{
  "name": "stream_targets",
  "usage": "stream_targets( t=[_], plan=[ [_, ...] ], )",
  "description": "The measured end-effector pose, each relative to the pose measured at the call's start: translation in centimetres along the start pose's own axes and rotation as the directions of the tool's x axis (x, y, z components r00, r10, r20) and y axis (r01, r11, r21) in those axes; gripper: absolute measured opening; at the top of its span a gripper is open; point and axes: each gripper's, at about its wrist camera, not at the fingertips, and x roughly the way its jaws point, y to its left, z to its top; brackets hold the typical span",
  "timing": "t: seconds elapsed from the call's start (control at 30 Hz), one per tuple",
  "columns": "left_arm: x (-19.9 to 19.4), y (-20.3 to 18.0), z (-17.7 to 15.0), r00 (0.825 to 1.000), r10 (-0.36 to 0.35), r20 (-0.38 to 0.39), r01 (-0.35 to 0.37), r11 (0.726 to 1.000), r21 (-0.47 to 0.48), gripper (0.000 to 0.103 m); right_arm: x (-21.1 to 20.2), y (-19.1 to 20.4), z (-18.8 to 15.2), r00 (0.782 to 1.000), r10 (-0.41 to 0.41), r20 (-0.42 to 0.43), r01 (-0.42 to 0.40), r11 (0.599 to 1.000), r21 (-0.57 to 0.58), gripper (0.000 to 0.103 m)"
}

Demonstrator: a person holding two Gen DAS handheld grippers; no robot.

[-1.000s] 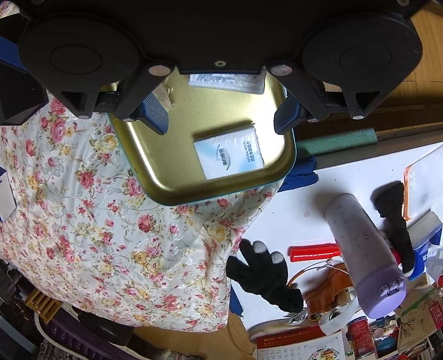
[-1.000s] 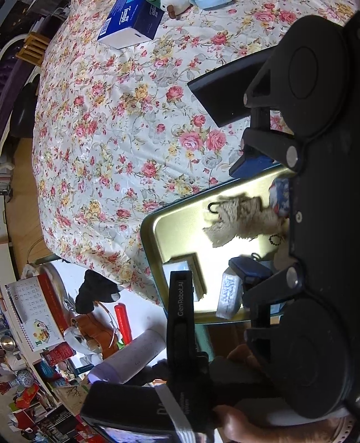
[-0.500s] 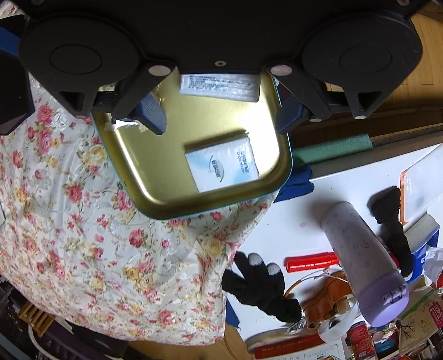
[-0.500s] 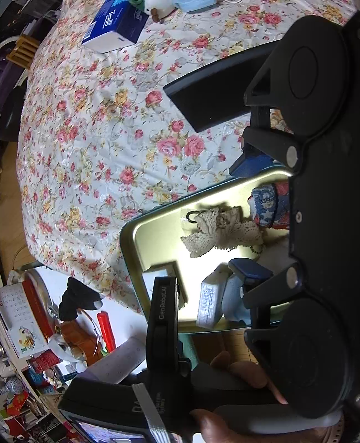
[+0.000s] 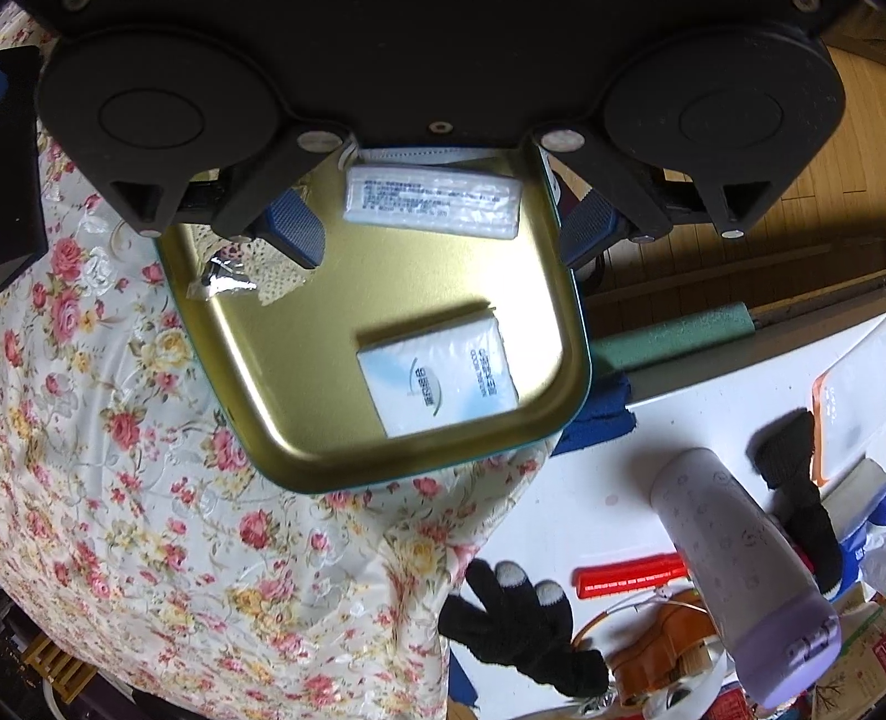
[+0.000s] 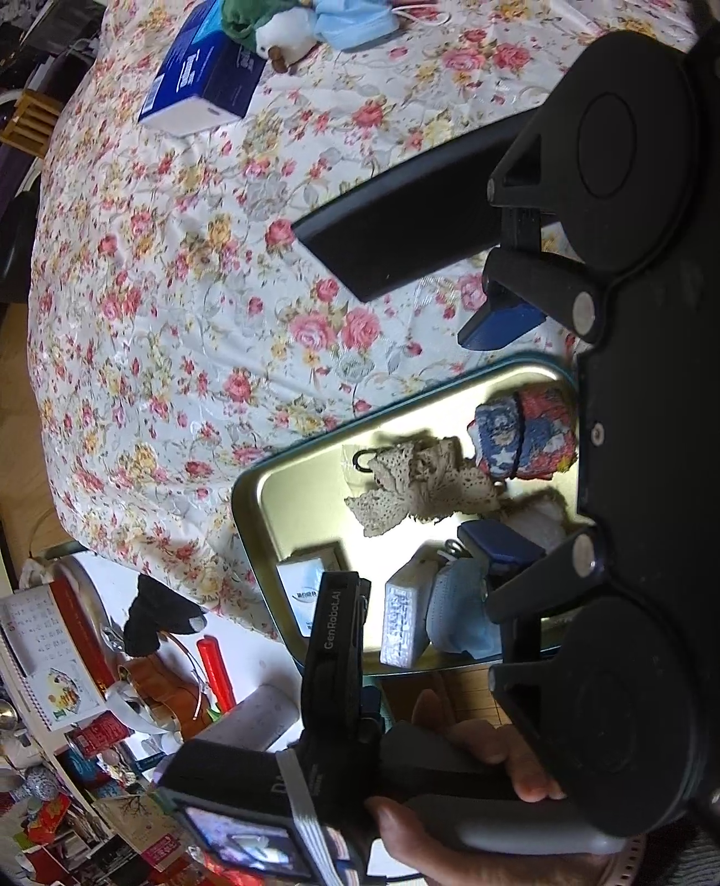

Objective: Organize soft objects
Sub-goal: 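Move the right tool to the white tape roll while the left tool approaches the blue face mask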

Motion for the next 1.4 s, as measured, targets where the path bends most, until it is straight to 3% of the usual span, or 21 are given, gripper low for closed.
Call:
stream_targets(
  t=[0.43, 0.8, 1.07, 1.27, 1.4],
  plan=[
    [1.0, -0.3, -0.6, 0.998, 0.048, -0.028, -0.047, 0.998, 0.031, 0.090, -4.9, -4.2, -3.0, 0.998, -0.001, 0.070, -0.004, 0.998, 0.065, 0.081],
    [0.4, -2.1, -1.8, 0.995, 0.093, 0.036, -0.097, 0.982, 0.159, 0.093, -7.5, -14.9, -6.2, 0.992, -0.090, 0.093, 0.062, 0.959, 0.277, 0.081],
    [-0.8, -4.6, -3.4, 0.992, 0.105, 0.070, -0.120, 0.951, 0.284, 0.093, -6.3, -25.7, -7.2, 0.977, -0.212, -0.002, 0.187, 0.858, 0.478, 0.081],
    [-4.5, -6.3, -3.7, 0.994, 0.068, 0.091, -0.092, 0.953, 0.290, 0.093, -5.6, -33.4, -7.0, 0.962, -0.270, -0.046, 0.235, 0.727, 0.646, 0.080],
    [-7.7, -8.6, -2.9, 0.992, 0.024, 0.126, -0.062, 0.951, 0.301, 0.093, -5.4, -35.8, -6.6, 0.951, -0.301, -0.071, 0.259, 0.649, 0.716, 0.080]
  ],
)
